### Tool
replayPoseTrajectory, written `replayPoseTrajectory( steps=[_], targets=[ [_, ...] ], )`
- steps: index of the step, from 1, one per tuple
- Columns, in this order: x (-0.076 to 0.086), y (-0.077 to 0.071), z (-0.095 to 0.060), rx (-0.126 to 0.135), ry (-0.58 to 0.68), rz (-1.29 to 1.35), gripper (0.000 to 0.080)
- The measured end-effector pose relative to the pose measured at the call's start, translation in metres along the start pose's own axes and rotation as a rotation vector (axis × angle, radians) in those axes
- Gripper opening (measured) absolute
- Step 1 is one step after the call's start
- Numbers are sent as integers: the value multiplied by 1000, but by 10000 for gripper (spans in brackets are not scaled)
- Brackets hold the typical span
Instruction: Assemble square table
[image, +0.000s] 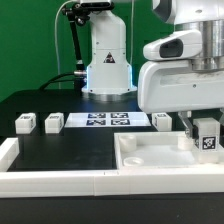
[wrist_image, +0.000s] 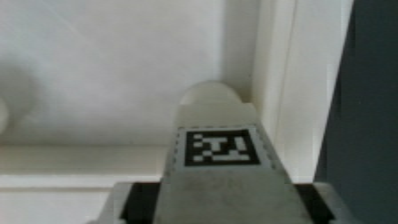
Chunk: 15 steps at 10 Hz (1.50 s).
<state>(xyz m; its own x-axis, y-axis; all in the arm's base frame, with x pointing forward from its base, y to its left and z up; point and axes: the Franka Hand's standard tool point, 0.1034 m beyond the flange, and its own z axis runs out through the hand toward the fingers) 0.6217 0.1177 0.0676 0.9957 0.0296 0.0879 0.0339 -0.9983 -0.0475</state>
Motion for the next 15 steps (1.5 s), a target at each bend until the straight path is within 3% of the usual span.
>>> replayPoseTrajectory(
  steps=[5, 11, 12, 14, 15],
  targets=[
    [0, 0, 1, 2, 13, 392, 291],
    [-2, 18, 0, -46, 27, 709, 304],
    [-3, 18, 0, -47, 28, 749, 364],
    [-3, 17, 0, -46, 26, 718, 610],
    [-4, 16, -2, -44, 25, 688, 610]
  ],
)
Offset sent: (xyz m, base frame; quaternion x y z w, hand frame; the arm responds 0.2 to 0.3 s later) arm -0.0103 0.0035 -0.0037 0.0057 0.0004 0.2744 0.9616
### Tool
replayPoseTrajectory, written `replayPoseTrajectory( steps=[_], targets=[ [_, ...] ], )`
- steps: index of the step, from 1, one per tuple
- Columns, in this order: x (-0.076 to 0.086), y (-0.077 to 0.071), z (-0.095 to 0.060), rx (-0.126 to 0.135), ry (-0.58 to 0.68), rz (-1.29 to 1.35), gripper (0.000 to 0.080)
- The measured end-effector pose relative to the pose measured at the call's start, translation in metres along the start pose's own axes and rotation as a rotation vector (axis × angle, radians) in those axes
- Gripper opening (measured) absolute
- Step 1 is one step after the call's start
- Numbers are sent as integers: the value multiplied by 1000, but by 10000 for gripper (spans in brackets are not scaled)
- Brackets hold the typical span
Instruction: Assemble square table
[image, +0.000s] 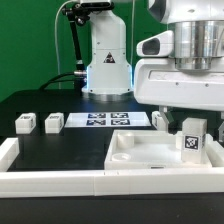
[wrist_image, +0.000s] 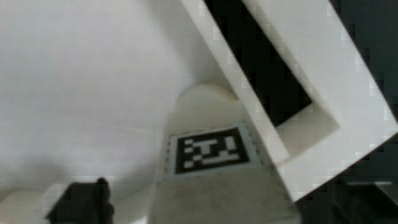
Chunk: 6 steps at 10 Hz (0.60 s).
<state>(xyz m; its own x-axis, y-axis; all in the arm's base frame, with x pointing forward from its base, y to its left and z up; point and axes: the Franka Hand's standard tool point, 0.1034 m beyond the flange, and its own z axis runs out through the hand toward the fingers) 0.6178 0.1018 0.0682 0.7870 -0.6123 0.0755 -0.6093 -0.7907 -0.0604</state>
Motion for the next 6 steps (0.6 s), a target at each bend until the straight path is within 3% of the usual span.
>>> replayPoseTrajectory(
  steps=[1, 6],
  targets=[
    [-2, 0, -5, 5, 0, -53, 641],
    [-7, 9, -32, 33, 5, -347, 648]
  ],
)
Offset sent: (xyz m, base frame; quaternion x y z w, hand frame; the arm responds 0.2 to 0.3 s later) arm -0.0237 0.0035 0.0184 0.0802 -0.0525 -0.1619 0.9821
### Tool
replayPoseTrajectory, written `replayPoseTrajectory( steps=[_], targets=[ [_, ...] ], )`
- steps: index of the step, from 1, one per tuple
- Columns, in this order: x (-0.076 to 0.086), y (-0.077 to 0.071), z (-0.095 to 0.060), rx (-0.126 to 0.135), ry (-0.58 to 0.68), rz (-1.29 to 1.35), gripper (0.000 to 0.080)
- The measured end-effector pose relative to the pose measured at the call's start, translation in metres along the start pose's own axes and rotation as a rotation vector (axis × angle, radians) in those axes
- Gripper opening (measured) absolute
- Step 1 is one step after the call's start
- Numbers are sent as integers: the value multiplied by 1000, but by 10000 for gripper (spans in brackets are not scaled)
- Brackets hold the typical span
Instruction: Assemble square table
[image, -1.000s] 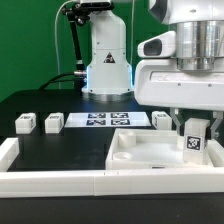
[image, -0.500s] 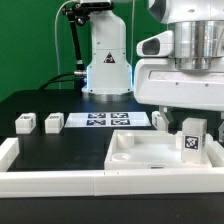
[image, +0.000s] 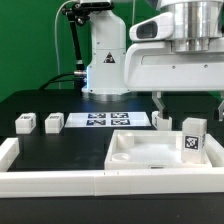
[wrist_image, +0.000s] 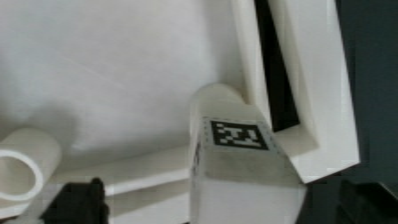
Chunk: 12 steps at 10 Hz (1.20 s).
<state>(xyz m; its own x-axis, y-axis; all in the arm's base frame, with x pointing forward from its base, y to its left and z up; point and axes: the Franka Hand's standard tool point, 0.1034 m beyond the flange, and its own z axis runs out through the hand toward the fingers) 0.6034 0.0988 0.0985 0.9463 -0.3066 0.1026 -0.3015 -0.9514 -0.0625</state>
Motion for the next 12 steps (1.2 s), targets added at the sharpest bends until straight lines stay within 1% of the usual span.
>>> replayPoseTrajectory(
  steps=[1, 5, 6, 7, 8, 9, 12],
  targets=[
    [-1, 1, 2, -2, -2, 1, 648],
    [-1, 1, 3, -3, -3, 1, 648],
    [-2, 1, 3, -6, -1, -37, 648],
    [-7, 0, 6, -10, 2, -109, 648],
    [-16, 5, 10, -12, -4, -189, 648],
    [-21, 10, 10, -13, -13, -264, 648],
    [-23, 12, 11, -14, -17, -282, 648]
  ],
)
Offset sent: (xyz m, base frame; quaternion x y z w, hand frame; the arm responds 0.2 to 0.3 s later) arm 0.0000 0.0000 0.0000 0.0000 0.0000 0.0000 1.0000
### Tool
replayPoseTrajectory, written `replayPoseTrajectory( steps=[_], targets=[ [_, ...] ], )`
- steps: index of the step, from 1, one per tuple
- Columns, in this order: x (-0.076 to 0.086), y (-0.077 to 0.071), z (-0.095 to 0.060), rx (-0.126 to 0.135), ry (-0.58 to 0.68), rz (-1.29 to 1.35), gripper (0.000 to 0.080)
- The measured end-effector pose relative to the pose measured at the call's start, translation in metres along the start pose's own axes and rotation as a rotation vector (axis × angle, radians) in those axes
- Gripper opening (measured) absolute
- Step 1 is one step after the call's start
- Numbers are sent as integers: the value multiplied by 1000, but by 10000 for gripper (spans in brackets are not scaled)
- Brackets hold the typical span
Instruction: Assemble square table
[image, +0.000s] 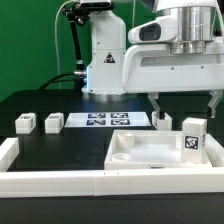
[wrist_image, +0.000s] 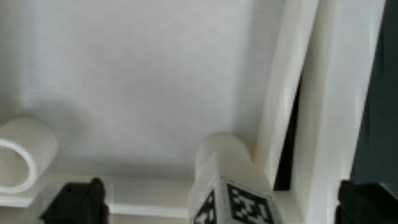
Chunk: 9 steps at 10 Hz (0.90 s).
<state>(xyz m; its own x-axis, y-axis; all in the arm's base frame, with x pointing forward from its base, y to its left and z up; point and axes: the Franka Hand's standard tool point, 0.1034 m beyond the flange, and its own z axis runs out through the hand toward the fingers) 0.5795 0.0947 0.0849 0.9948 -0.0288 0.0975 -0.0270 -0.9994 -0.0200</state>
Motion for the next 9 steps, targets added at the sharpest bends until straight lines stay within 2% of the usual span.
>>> replayPoseTrajectory(
  steps=[2, 5, 9],
  targets=[
    [-1, 0, 1, -1, 0, 0, 648],
    [-25, -4, 1, 1, -1, -9, 648],
    [-86, -6, 1, 9, -1, -29, 648]
  ],
)
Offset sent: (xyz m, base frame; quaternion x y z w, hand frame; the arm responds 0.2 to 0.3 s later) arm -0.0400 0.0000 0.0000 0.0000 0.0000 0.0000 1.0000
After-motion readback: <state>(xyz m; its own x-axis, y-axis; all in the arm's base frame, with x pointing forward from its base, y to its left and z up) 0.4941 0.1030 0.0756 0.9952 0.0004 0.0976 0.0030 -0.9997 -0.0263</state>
